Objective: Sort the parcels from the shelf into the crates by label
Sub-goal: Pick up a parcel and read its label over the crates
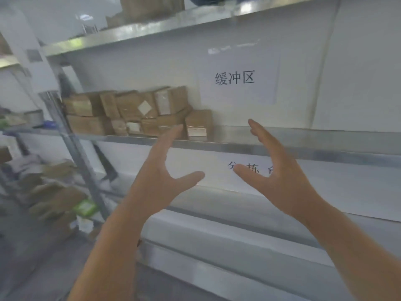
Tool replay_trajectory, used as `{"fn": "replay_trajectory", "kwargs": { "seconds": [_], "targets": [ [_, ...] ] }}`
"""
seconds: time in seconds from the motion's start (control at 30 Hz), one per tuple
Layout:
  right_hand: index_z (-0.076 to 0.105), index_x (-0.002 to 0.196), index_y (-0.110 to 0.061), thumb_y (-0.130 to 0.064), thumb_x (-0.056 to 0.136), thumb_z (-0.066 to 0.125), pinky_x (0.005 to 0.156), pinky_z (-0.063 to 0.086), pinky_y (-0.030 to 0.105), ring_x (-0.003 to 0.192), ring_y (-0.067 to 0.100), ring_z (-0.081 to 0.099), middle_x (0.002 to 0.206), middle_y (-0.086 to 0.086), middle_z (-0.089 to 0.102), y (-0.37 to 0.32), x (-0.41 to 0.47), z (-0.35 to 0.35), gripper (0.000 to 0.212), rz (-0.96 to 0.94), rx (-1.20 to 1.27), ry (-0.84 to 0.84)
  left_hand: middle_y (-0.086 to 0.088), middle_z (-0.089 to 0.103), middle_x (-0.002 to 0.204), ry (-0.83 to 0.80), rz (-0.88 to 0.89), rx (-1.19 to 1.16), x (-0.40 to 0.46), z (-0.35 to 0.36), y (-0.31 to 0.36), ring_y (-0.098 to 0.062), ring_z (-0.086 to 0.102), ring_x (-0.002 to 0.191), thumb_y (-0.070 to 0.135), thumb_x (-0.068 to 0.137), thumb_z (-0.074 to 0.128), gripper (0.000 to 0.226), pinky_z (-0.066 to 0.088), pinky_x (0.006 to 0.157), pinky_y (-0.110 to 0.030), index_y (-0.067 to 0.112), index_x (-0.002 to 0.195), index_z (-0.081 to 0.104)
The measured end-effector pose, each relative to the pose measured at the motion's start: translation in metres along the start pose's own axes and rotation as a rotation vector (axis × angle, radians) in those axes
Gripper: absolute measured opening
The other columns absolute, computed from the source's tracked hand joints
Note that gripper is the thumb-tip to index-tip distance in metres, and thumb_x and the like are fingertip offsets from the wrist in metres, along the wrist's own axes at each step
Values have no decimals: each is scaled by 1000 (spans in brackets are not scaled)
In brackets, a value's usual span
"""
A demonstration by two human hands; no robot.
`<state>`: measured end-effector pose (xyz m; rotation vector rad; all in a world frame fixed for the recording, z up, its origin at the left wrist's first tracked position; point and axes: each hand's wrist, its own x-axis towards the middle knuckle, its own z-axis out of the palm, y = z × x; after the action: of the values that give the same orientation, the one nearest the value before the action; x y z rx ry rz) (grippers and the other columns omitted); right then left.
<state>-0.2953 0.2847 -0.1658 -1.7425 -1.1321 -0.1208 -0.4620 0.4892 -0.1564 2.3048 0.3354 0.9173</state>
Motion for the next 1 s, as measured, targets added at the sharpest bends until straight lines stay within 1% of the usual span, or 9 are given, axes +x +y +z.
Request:
{"fn": "replay_trajectory", "kwargs": {
  "seconds": [0.1, 0.23, 0.47, 0.6, 0.67, 0.77, 0.87, 0.93, 1.0],
  "targets": [
    [20, 153, -66, -68, 81, 66, 107, 25, 17, 143, -16, 27, 157, -40, 31, 3, 29, 29, 86, -16, 25, -15, 49, 22, 148, 5, 8, 18, 15, -11, -27, 25, 28, 132, 44, 82, 85, 94, 30, 111, -21, 56, 155, 27],
    [22, 154, -65, -76, 73, 59, 111, 32, 24, 144, -15, 28, 157, -39, 31, 22, 70, 56, 90, -21, 51, -11, 31, 25, 162, -5, 5, 24, 48, -7, -61, 16, 28, 142, 42, 81, 86, 95, 34, 108, -18, 56, 154, 27],
    [26, 158, -55, -61, 84, 70, 104, 21, 6, 135, -30, 21, 154, -44, 29, 78, 169, 79, 87, -19, 115, -21, 44, 32, 150, -31, -44, 57, 137, 12, -107, 15, 34, 140, 42, 82, 87, 94, 38, 113, -27, 61, 152, 26],
    [28, 157, -55, -57, 87, 73, 103, 21, 4, 133, -33, 19, 141, -56, 25, 105, 223, 89, 83, -29, 96, -78, 61, 33, 136, -64, -34, 8, 195, 28, -117, 29, 29, 134, 26, 85, 86, 90, 31, 106, -1, 52, 152, 30],
    [27, 157, -56, -64, 85, 69, 106, 20, 9, 135, -31, 19, 145, -52, 25, 119, 247, 95, 84, -34, 65, -101, 55, 35, 138, -56, -61, -46, 219, 39, -123, 30, 29, 133, 30, 86, 84, 88, 30, 103, 2, 44, 157, 32],
    [26, 158, -56, -71, 84, 62, 111, 22, 16, 137, -26, 22, 154, -43, 27, 138, 272, 103, 83, -1, 78, -124, 40, 43, 146, -37, -110, -155, 244, 53, -138, 26, 36, 133, 41, 93, 76, 76, 33, 107, -6, 41, 158, 36],
    [27, 161, -48, -71, 91, 54, 120, 30, 32, 146, -3, 33, 162, -28, 31, 153, 296, 115, 78, 143, 96, -166, 31, 44, 154, 9, -206, -270, 265, 68, -149, 13, 35, 143, 65, 92, 55, 67, 28, 119, -22, 45, 154, 41],
    [43, 157, -36, -72, 96, 47, 117, 37, 36, 144, 11, 46, 158, -14, 47, 163, 313, 125, 71, 251, 67, -208, 30, 42, 153, 33, -288, -243, 277, 79, -155, 6, 33, 146, 71, 98, 42, 59, 23, 120, -25, 48, 152, 41],
    [69, 130, -27, -71, 99, 41, 103, 46, 34, 125, 14, 63, 132, -10, 69, 171, 324, 134, 61, 294, 98, -212, 23, 41, 154, 12, -380, -216, 284, 92, -158, -2, 36, 145, 67, 103, 32, 58, 24, 121, -30, 45, 156, 36]
  ]
}}
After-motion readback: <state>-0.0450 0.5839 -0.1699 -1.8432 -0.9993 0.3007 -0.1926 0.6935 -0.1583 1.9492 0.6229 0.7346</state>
